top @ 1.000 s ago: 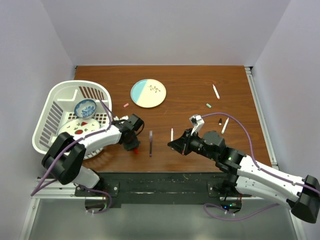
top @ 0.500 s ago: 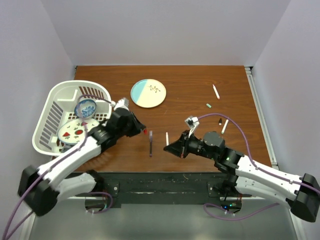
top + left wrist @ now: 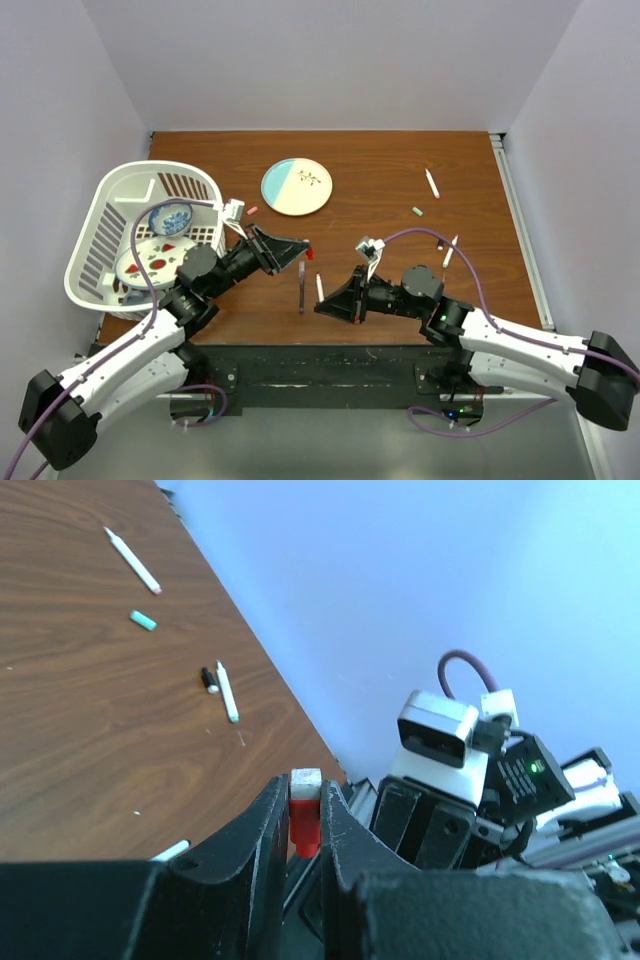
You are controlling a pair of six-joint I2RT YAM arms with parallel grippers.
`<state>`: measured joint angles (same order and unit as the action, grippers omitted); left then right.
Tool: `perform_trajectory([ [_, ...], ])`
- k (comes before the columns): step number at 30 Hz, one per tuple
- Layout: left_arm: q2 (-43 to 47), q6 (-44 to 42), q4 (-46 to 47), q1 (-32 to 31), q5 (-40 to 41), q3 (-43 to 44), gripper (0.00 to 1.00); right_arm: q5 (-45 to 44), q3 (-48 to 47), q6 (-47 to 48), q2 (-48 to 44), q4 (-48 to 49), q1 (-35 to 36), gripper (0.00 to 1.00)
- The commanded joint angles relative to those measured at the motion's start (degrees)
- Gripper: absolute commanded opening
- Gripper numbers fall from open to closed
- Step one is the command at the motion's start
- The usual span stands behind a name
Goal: Insert the pens into the pen caps
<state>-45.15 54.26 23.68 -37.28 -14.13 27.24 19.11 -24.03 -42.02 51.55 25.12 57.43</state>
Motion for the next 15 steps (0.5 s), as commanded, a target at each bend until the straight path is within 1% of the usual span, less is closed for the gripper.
perform_trajectory([
  [1,-0.6,1.3,11.7,-0.3,-6.6,-1.6,0.0,0.8,-0.6,0.3,1.2,5.3,1.0,0.0],
  [15,0.8,4.0,18.3,-0.3,-9.6,-5.9,0.0,-0.8,-0.1,0.4,0.8,5.0,1.7,0.0],
])
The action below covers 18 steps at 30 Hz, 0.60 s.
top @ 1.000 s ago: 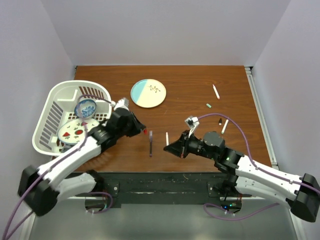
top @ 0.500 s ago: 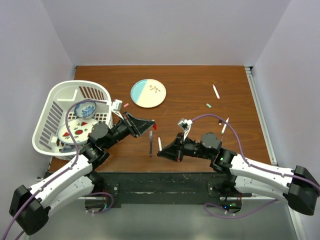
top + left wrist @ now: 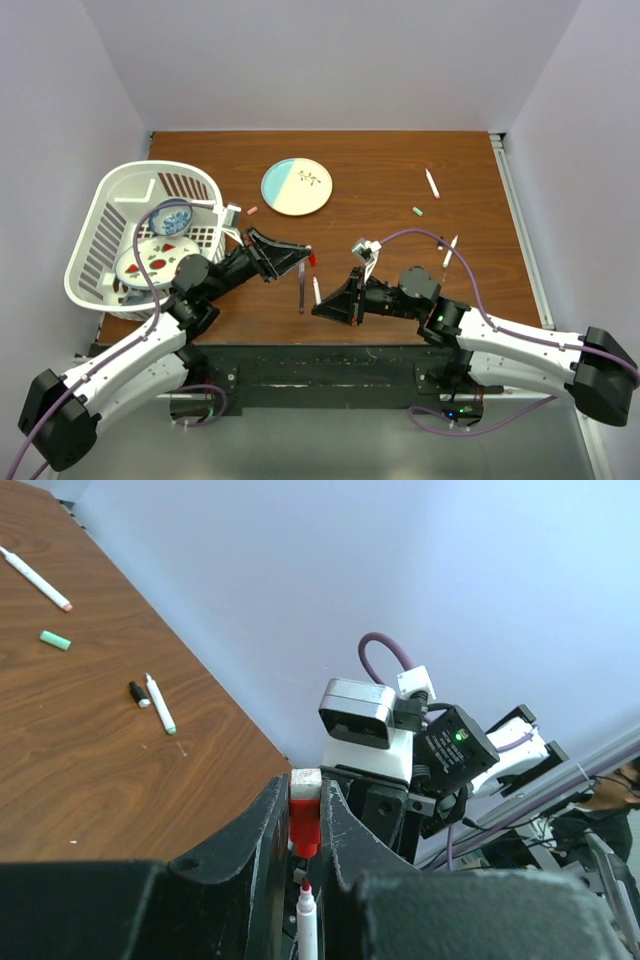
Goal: Insert the pens into the pen caps
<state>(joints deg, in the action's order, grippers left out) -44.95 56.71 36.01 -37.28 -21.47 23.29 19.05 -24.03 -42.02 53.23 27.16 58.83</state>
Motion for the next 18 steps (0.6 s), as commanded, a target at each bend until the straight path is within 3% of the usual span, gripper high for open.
perform_trajectory([
  [1,0.6,2.5,6.7,-0.2,-2.8,-2.3,0.0,-0.8,-0.1,0.3,-0.8,3.0,0.3,0.0],
  [18,-0.8,8.7,16.2,-1.0,-5.4,-8.9,0.0,-1.9,-0.2,0.7,-1.5,1.8,0.4,0.0],
])
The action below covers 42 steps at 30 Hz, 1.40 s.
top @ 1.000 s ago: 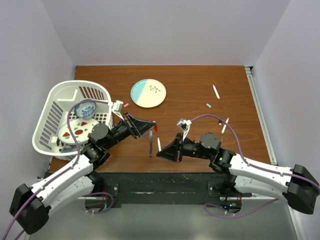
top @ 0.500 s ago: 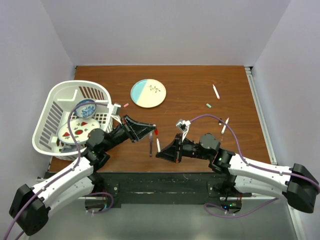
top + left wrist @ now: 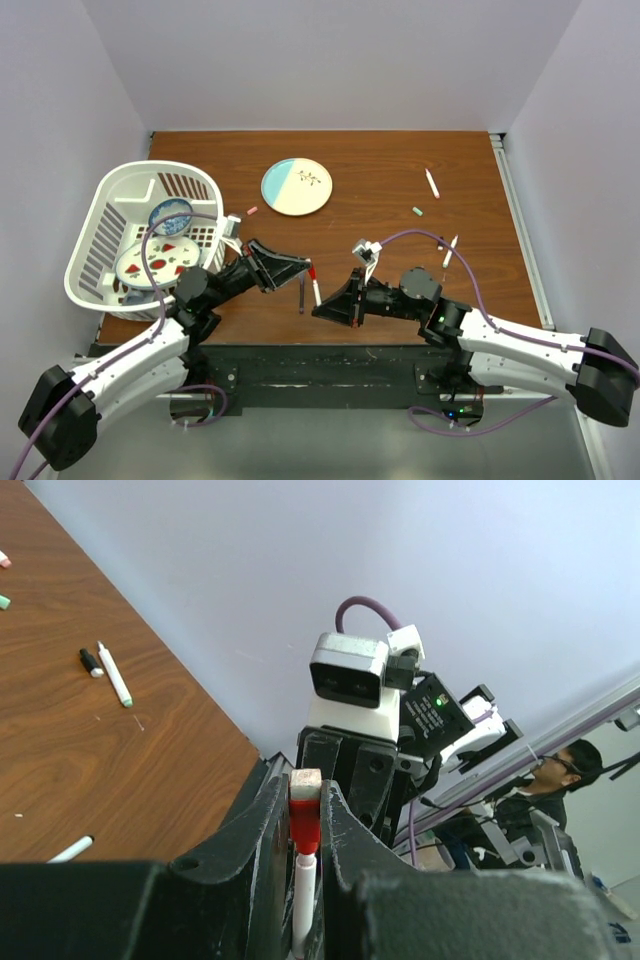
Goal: Insert the pens into the pen caps
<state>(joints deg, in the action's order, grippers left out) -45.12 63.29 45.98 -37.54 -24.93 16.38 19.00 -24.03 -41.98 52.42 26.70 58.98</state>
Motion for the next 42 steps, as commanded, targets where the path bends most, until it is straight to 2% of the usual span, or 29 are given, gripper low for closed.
perform_trajectory([
  [1,-0.8,2.2,6.5,-1.0,-2.2,-2.1,0.0,-1.9,-0.2,0.7,-0.7,2.4,0.2,0.0],
  [18,-2.9,-2.1,4.3,-3.6,-5.6,-2.9,0.01,-4.1,-0.2,1.0,-2.2,0.2,0.2,0.0],
  [19,-3.0,-2.1,4.4,-3.8,-5.6,-3.0,0.04,-4.1,-0.3,1.1,-2.2,0.2,0.2,0.0],
  [20,-3.2,-2.1,4.8,-4.0,-5.6,-2.9,0.14,-3.9,-0.4,1.2,-2.1,0.1,0.2,0.0],
  [22,-3.2,-1.8,5.4,-4.1,-5.7,-2.8,0.24,-3.3,-0.7,1.3,-1.5,0.0,0.2,0.0],
  [23,-3.0,-1.8,5.9,-4.2,-5.7,-2.6,0.35,-3.1,-0.8,1.4,-1.4,0.2,0.2,0.0],
  [26,-1.9,-2.4,4.2,-4.2,-4.6,-1.5,0.48,-2.4,-0.8,1.2,-0.8,0.5,0.3,0.0],
  [29,-1.0,-4.4,0.0,-4.2,-3.1,0.7,0.53,-1.9,-0.9,1.2,-0.7,0.6,0.3,0.0],
  [35,-0.8,-8.3,-7.4,-4.2,-0.7,5.1,0.54,-1.6,-1.0,1.3,-0.9,0.2,0.6,0.0],
  [40,-2.0,-9.0,-8.1,-4.2,0.1,6.5,0.54,-1.0,-1.3,1.3,-0.9,0.0,0.8,0.0],
  [42,-2.9,-8.9,-7.9,-4.2,-0.2,6.8,0.51,-1.0,-1.3,1.4,-1.1,0.0,0.9,0.0],
])
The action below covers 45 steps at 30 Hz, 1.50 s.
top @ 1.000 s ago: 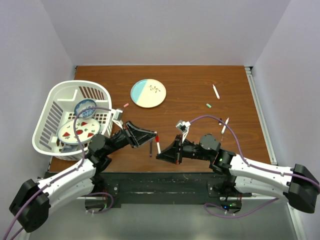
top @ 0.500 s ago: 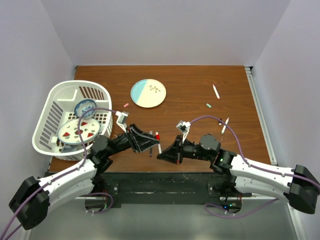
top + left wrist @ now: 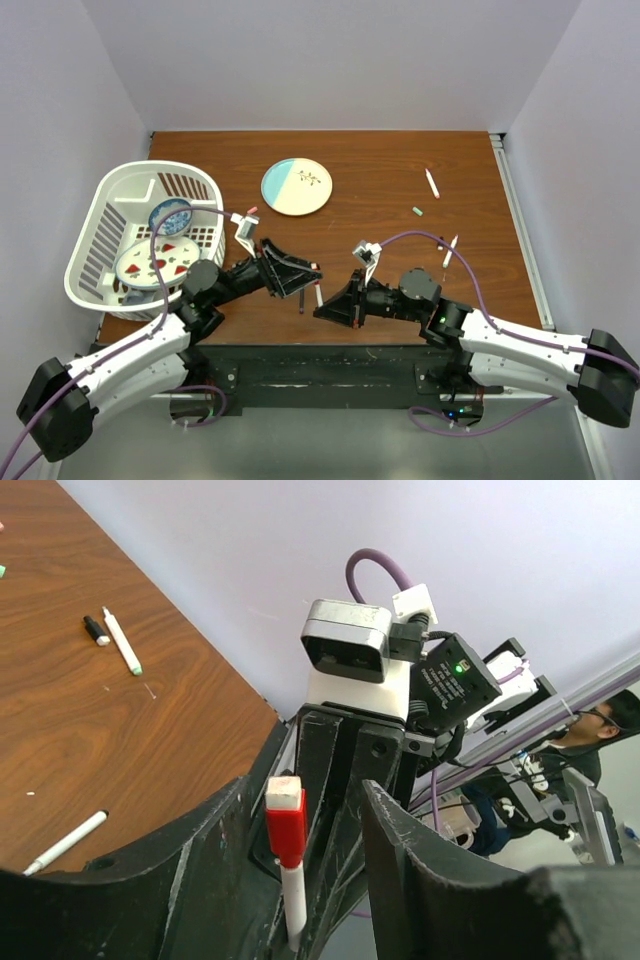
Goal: Insert the pens into the pen caps
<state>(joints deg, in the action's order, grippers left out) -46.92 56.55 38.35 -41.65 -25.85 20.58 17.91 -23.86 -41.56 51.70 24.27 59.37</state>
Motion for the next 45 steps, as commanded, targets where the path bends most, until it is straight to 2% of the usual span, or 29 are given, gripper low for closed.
perform_trajectory([
  [1,-1.3,-2.1,0.0,-0.1,0.4,2.7,0.43,0.2,-1.5,1.0,-0.5,2.4,0.6,0.0],
  [7,-4.4,2.5,7.7,-0.3,-4.9,0.1,0.0,-2.4,-2.3,1.5,-0.7,2.4,0.6,0.0],
  [12,-3.4,8.3,12.8,-2.2,-4.1,-4.8,0.0,-10.8,-5.7,3.6,-1.7,0.3,0.6,0.0],
  [15,-2.6,7.6,11.7,-4.5,-0.2,-6.9,0.0,-16.1,-8.7,4.6,-1.5,-0.8,0.6,0.0],
  [17,-2.6,6.9,11.5,-8.2,4.9,-9.1,0.0,-18.9,-11.5,6.2,-0.6,-1.7,0.6,0.0],
  [22,-6.8,8.7,20.1,-11.9,5.5,-13.8,0.0,-24.0,-16.5,9.6,0.8,-4.0,0.4,0.0],
  [28,-8.2,7.3,21.6,-16.2,9.4,-15.8,0.0,-29.0,-23.1,13.8,1.8,-8.5,-0.7,0.0],
  [35,-11.4,5.2,24.1,-21.0,12.2,-15.2,0.0,-26.7,-28.9,13.5,4.6,-11.4,-5.4,0.0],
  [40,-16.7,7.5,34.0,-23.9,13.4,-18.4,0.0,-24.4,-31.4,13.4,7.6,-11.5,-7.5,0.0],
  [43,-18.4,6.5,34.6,-25.5,13.3,-17.4,0.0,-22.5,-33.8,13.9,9.1,-12.4,-8.5,0.0],
  [45,-18.6,5.2,31.5,-26.7,13.5,-15.8,0.0,-22.2,-34.5,14.2,9.4,-12.6,-8.7,0.0],
])
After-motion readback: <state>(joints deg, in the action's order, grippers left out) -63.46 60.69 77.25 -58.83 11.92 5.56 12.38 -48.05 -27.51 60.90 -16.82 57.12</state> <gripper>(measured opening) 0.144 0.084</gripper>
